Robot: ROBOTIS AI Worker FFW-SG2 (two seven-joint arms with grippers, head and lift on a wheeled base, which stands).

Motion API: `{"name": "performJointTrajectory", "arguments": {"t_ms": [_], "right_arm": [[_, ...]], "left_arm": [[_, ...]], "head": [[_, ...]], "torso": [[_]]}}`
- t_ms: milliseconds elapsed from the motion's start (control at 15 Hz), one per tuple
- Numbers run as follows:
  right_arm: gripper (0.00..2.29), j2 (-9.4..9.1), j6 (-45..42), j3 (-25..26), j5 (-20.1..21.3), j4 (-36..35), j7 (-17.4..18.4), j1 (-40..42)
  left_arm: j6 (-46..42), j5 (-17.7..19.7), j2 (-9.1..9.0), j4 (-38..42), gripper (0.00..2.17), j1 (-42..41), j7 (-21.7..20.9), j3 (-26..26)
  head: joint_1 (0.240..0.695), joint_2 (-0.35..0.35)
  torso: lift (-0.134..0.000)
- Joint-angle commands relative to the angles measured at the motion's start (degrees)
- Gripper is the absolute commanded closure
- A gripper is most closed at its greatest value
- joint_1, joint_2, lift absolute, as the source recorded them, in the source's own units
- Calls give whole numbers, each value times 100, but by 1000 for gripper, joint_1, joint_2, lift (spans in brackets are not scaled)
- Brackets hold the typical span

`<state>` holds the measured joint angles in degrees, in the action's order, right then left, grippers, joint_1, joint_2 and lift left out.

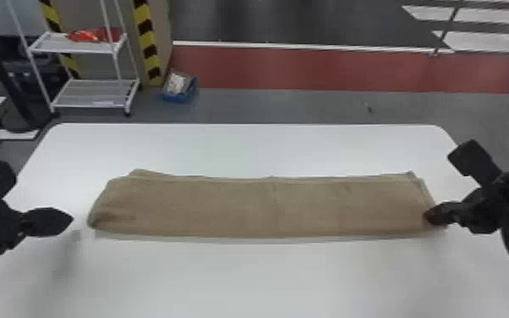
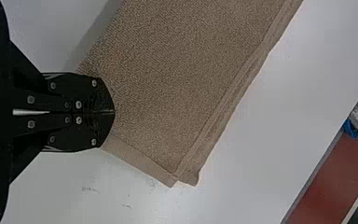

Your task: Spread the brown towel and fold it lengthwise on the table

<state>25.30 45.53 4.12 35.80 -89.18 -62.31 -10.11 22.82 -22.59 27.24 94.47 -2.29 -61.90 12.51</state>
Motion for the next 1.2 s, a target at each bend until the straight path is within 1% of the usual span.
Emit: {"name": "performJointTrajectory", "arguments": {"t_ms": [0,67,133,200,267,333,400,667,867,1000,1133], "right_arm": [[1477,-8,-4,-43,15,59,0,-53],[1477,-8,-4,-51,15,77,8,-79],[1477,-8,-22,-51,15,77,8,-79],[1477,-8,-22,-51,15,77,8,-79],[1477,-8,-22,-60,23,85,8,-79],[1477,-8,-39,-60,41,103,17,-79],[1477,-8,-57,-69,59,138,17,-123],[1477,-34,-110,-139,94,296,44,-255],[1477,-34,-180,-218,120,463,70,-378],[1477,-43,-233,-262,129,560,79,-448],[1477,-52,-250,-280,129,604,88,-492]], "left_arm": [[87,229,27,45,2128,9,-111,102],[438,335,27,80,1959,9,-182,111],[808,475,0,115,1585,27,-138,120],[1300,686,-35,141,1143,106,-111,155],[2020,1108,-53,203,714,176,-111,252],[2495,1416,-53,326,579,193,-120,278],[2583,1486,-88,440,522,167,-111,269],[3058,1592,-299,651,518,27,196,146],[3075,1592,-360,651,518,18,363,14],[3058,1592,-387,634,613,35,583,-29],[3040,1583,-387,607,613,62,794,-73]], "head": [[695,-35],[695,-32],[695,-33],[695,-33],[695,-31],[695,-30],[695,-31],[695,-60],[695,-71],[695,-79],[695,-77]], "torso": [[-124],[-124],[-124],[-124],[-124],[-124],[-124],[-124],[-124],[-124],[-124]]}}
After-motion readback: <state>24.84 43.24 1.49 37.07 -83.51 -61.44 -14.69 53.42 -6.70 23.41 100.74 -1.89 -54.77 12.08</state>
